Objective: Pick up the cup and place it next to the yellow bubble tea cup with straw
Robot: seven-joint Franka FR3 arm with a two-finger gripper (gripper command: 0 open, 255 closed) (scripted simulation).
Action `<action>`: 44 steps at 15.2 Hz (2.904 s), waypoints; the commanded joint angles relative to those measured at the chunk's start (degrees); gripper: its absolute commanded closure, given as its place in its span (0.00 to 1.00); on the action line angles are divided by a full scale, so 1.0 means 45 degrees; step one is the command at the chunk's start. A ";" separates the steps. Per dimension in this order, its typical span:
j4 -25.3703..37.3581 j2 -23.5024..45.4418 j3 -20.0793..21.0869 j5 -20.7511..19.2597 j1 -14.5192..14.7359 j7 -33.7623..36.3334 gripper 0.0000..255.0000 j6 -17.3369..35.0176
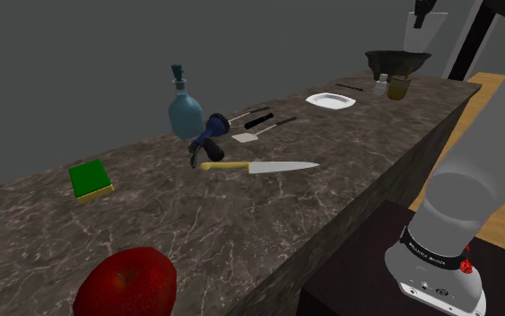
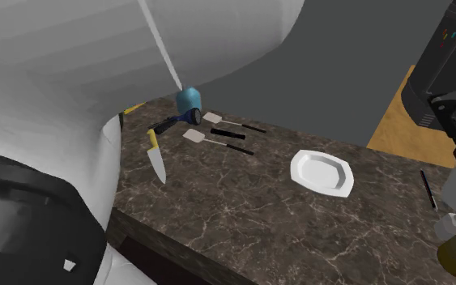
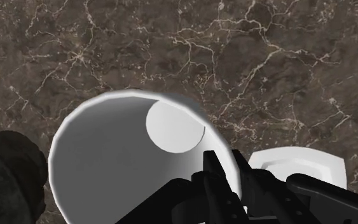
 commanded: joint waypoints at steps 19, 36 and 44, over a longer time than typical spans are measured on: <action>-0.2160 0.0745 -0.1098 0.0826 -0.0742 -0.1517 1.00 0.2861; -0.5534 0.0171 -0.0998 0.0259 -0.0727 -0.1008 1.00 0.5816; -0.6595 0.0290 -0.1070 0.0305 -0.0762 -0.0994 1.00 0.6962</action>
